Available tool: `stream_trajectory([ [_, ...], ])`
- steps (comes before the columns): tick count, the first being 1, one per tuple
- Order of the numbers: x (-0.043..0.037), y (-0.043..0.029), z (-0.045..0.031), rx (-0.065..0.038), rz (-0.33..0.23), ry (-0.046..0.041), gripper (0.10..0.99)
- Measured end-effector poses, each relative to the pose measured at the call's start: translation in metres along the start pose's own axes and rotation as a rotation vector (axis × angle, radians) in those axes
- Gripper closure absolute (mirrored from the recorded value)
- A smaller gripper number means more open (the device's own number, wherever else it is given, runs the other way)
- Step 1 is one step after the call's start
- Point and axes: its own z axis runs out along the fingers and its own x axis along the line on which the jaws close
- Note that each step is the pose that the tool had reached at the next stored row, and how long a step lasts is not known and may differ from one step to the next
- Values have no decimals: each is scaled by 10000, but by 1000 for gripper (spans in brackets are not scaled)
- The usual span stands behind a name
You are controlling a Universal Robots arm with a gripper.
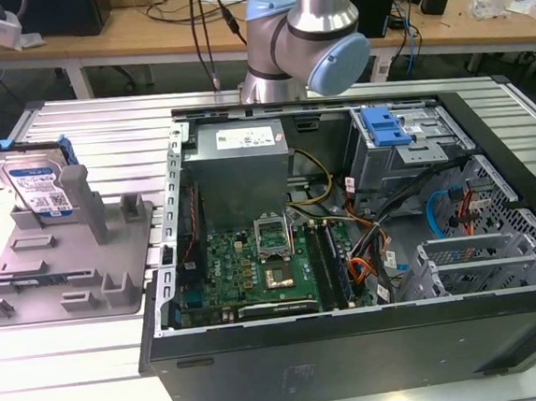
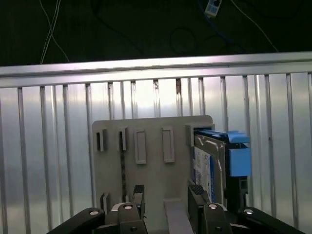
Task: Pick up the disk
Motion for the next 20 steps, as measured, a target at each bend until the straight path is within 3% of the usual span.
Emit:
stream_trajectory([
  [6, -313, 16, 16, -1, -127, 3, 604],
  [9, -431, 22, 25, 1, -173, 3, 604],
  [11, -606, 39, 43, 1, -281, 5, 604],
  [17, -612, 137, 117, 1, -562, 11, 604],
  [20, -614, 148, 123, 3, -649, 13, 604],
])
